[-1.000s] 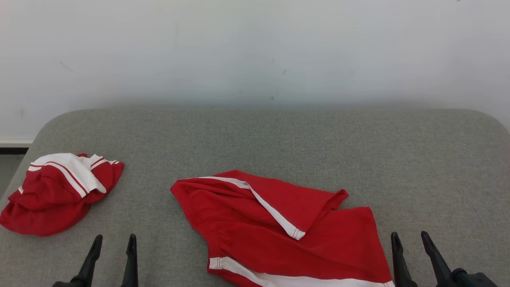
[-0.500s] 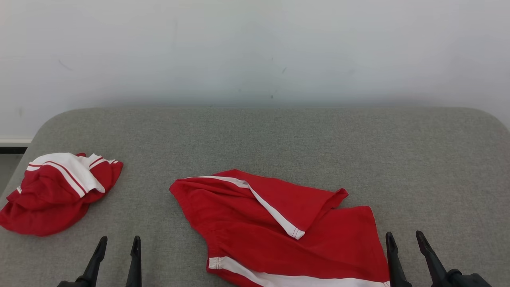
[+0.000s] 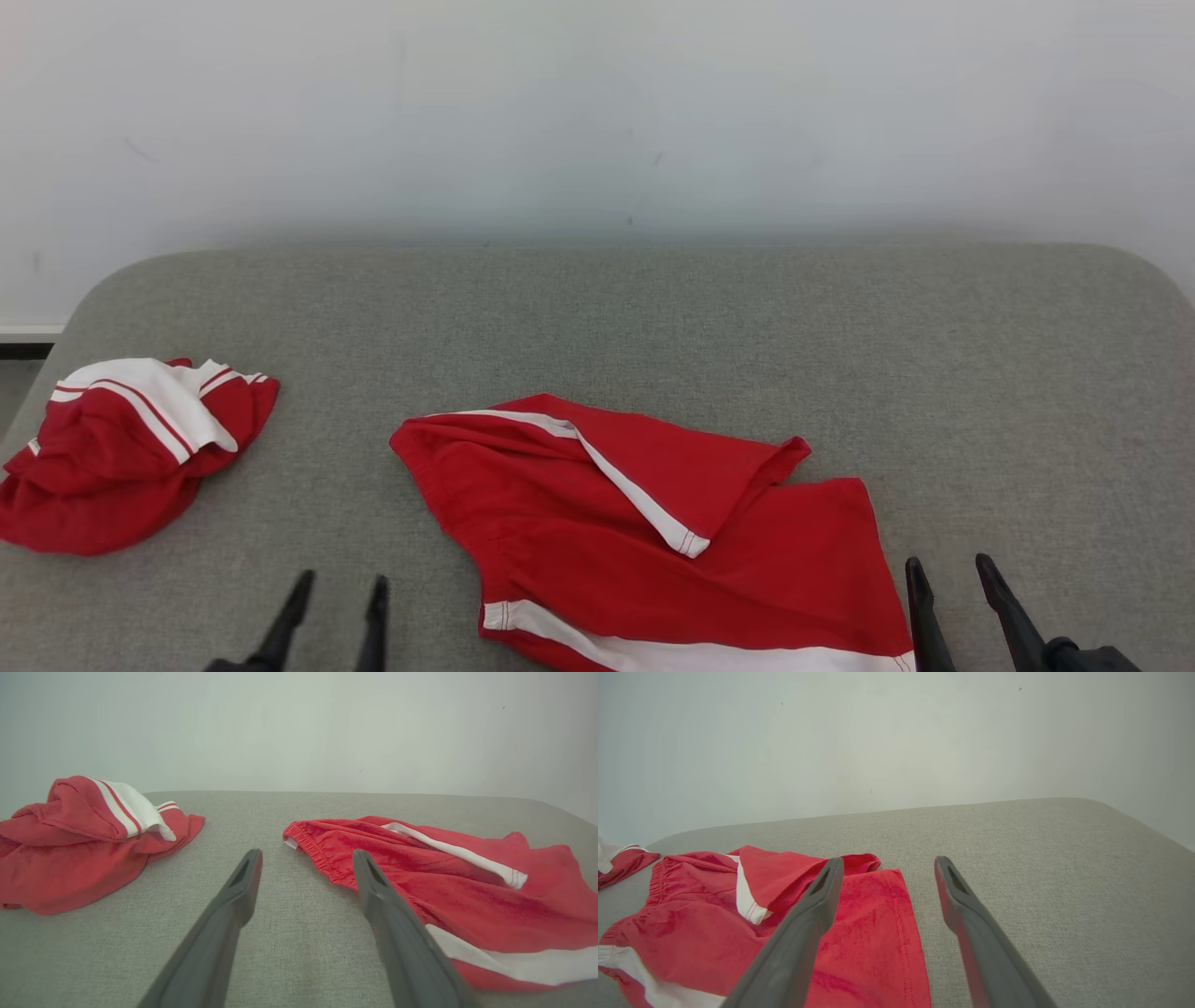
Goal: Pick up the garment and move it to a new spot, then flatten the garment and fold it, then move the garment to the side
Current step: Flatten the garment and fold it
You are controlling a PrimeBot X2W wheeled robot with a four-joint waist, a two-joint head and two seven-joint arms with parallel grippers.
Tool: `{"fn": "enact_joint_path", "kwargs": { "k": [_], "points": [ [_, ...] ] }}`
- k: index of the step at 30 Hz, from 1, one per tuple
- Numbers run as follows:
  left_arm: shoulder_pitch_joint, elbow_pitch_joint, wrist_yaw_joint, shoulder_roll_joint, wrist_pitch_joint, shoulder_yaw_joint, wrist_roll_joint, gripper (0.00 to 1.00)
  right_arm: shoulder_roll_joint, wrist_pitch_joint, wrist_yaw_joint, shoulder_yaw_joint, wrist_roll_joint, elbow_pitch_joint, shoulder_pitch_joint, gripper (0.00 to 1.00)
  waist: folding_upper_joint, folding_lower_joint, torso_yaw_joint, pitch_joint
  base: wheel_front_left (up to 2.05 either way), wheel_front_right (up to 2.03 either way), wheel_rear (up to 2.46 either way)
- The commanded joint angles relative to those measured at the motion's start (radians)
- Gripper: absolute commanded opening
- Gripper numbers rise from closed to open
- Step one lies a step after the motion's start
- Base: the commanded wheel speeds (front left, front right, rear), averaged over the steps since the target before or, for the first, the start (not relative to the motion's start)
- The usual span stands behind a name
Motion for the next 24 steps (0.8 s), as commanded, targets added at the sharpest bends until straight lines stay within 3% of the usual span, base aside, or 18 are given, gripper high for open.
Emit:
{"fn": "enact_joint_path", "kwargs": {
  "k": [1,9,24],
  "points": [
    [-0.012,0.015,-0.005,0.006,-0.001,-0.023,0.007,1.00,-0.006,0.001,-0.002,-0.003,-0.006,0.014,0.002,1.00,0.0000,0.0000,-0.002,0.004,0.00,0.00,0.00],
    [-0.060,0.136,-0.004,0.033,-0.001,-0.232,-0.064,1.00,-0.021,0.008,-0.002,0.009,-0.021,0.154,-0.036,1.00,0.0000,0.0000,-0.026,0.037,0.00,0.00,0.00],
    [-0.217,0.333,-0.004,0.035,-0.001,-0.371,-0.134,1.00,0.008,0.000,-0.002,0.069,-0.050,0.460,-0.154,1.00,0.0000,0.0000,-0.057,0.121,0.00,0.00,0.00]
  ]
}}
